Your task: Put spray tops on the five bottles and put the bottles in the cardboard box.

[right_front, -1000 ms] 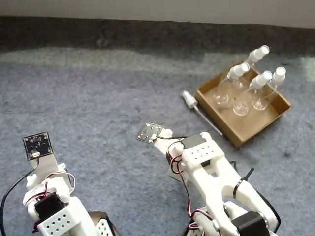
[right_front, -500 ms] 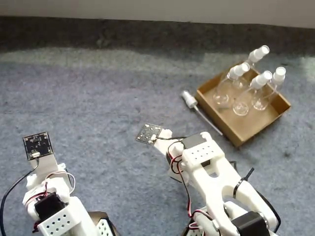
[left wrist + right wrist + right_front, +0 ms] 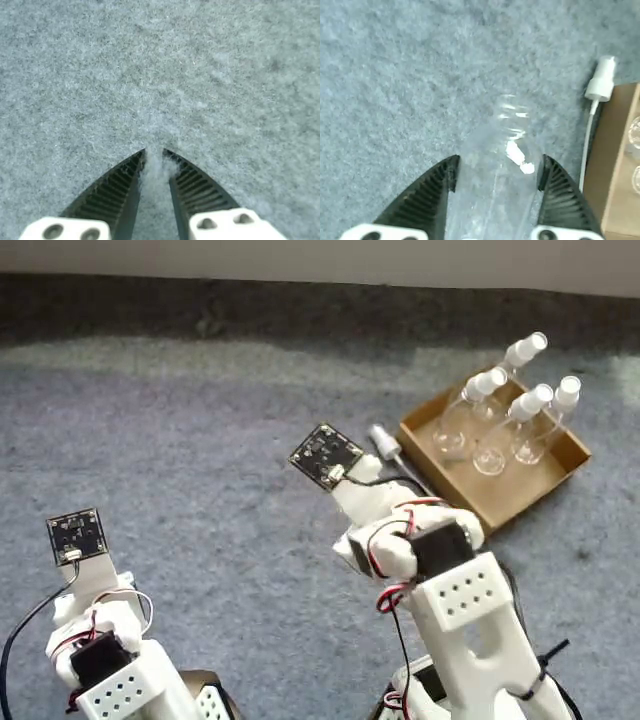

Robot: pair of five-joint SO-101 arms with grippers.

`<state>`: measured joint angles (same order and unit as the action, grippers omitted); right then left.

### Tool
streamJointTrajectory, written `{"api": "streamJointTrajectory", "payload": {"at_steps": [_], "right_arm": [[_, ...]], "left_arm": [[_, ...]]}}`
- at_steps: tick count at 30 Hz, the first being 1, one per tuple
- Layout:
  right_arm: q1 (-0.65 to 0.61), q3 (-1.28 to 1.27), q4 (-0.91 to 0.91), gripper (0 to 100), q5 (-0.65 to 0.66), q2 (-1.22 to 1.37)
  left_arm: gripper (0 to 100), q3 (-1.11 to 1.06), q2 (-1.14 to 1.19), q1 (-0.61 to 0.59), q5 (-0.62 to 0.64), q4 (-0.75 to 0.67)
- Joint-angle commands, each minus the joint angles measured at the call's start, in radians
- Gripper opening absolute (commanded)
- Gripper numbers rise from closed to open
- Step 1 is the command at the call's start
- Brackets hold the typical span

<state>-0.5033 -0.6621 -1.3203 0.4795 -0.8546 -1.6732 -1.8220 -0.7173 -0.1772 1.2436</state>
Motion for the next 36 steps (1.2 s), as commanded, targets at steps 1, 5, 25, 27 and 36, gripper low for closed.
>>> {"api": "streamJointTrajectory", "payload": {"at_steps": [1,5,25,27,36], "right_arm": [[-0.01,-0.01,-0.008,15.6,-0.015,-0.211],[-0.008,-0.131,0.001,15.6,-0.017,-0.41],[0.128,-0.506,0.153,15.6,-0.094,-0.774],[0.154,-0.553,0.188,15.6,-0.114,-0.774],[0.159,-0.679,0.32,15.6,-0.305,-0.774]], "left_arm": [[0,-0.021,-0.01,0.016,-0.008,-0.011],[0,-0.021,-0.01,0.018,-0.008,-0.009],[0,0.13,-0.008,0.26,-0.267,0.044],[0,0.2,-0.008,0.263,-0.299,0.083],[0,0.414,-0.008,0.266,-0.31,0.199]]}}
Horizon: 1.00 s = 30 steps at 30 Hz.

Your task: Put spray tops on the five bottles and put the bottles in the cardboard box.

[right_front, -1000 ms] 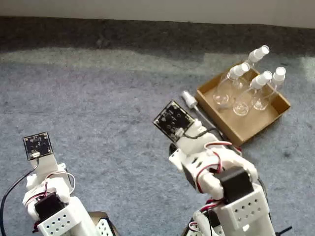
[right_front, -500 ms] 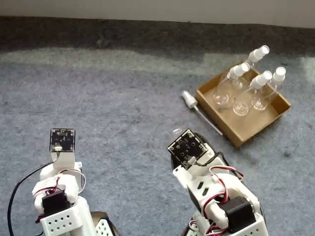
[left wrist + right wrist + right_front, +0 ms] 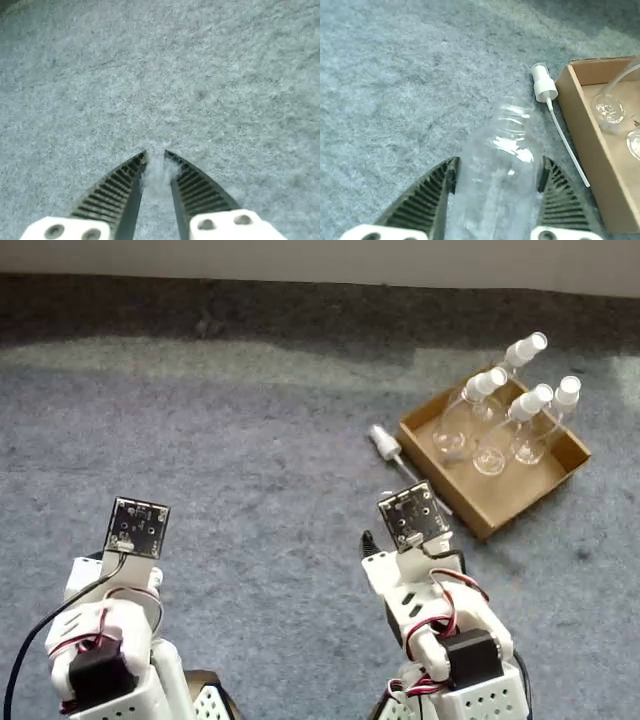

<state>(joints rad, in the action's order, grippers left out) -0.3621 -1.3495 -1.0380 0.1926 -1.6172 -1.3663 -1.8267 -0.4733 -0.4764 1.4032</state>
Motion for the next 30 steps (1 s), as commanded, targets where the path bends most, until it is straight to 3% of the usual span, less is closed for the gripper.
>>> {"api": "streamJointTrajectory", "payload": {"at_steps": [1,10,26,30], "right_arm": [[0.018,0.007,0.038,15.6,-0.02,-0.012],[0.019,-0.022,0.073,15.6,-0.023,-0.012],[0.019,-0.13,0.163,15.6,-0.025,-0.012],[0.019,-0.13,0.163,15.6,-0.025,-0.012]], "left_arm": [[0,0.114,-0.004,0.024,-0.009,0.046],[0,0.122,-0.004,0.157,-0.005,0.087],[0,0.122,-0.004,0.171,-0.005,0.055],[0,0.122,-0.002,0.226,-0.005,0.055]]}}
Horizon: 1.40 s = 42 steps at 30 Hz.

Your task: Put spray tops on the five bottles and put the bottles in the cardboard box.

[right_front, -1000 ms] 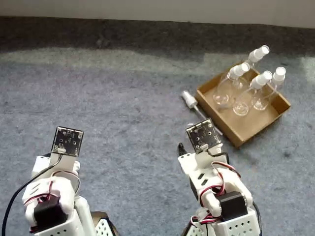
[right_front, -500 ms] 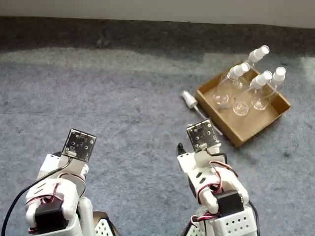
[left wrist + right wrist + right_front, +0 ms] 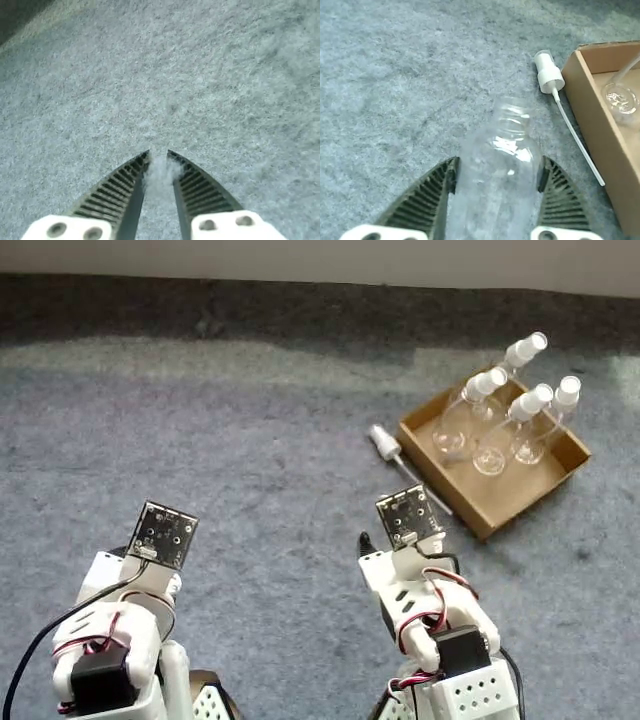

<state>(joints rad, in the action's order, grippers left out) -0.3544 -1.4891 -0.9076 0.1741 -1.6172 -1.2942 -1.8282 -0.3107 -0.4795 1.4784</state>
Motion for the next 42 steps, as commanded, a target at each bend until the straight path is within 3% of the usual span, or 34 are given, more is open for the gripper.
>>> {"api": "streamJointTrajectory", "payload": {"at_steps": [1,16,24,29,34,42], "right_arm": [[0.012,0.01,0.033,15.6,-0.006,-0.012],[0.012,0.008,0.033,15.6,-0.006,-0.012],[0.012,0.008,0.03,15.6,-0.006,-0.012],[0.013,0.007,0.028,15.6,-0.006,-0.012],[0.013,-0.018,0.033,15.6,-0.006,-0.012],[0.013,-0.018,0.033,15.6,-0.006,-0.013]], "left_arm": [[0,0.05,-0.001,0.077,-0.002,-0.02],[0,0.102,0.008,0.153,0.048,-0.021],[0,0.286,0.378,0.16,0.048,-0.025],[0,0.352,0.562,0.268,0.048,-0.023],[0,0.381,0.613,0.361,0.048,-0.025],[0,0.456,0.624,0.378,0.048,-0.025]]}}
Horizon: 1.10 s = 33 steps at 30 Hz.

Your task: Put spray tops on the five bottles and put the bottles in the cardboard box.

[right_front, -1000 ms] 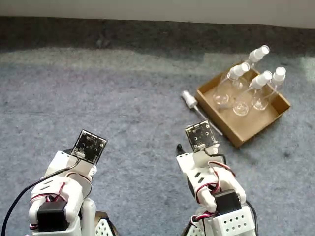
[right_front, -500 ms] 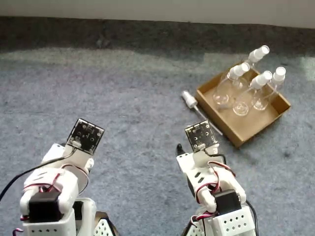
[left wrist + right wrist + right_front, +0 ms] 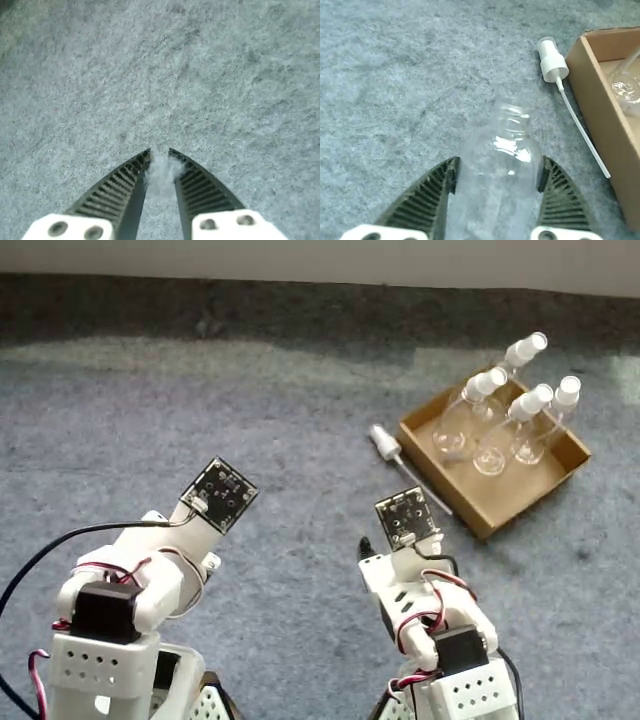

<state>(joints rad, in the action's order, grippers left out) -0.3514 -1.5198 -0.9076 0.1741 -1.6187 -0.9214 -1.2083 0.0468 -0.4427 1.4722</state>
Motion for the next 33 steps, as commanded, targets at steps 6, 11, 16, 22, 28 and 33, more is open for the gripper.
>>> {"api": "streamJointTrajectory", "payload": {"at_steps": [6,11,16,22,28,33], "right_arm": [[0.01,0.013,0.033,15.6,-0.006,-0.012],[0.01,0.016,0.033,15.6,-0.006,-0.012],[0.012,0.022,0.027,15.6,-0.006,-0.012],[0.082,0.022,0.027,15.6,-0.006,-0.012],[0.102,0.028,-0.007,15.6,-0.006,-0.012],[0.105,0.045,-0.018,15.6,-0.006,-0.116]], "left_arm": [[0,0.102,0.004,0.096,0.069,-0.018],[0,0.104,0.004,0.206,0.143,-0.018],[0,0.104,0.015,0.251,0.167,-0.032],[0,0.17,0.214,0.254,0.166,-0.061],[0,0.277,0.386,0.257,0.166,-0.098],[0,0.325,0.493,0.28,0.167,-0.129]]}}
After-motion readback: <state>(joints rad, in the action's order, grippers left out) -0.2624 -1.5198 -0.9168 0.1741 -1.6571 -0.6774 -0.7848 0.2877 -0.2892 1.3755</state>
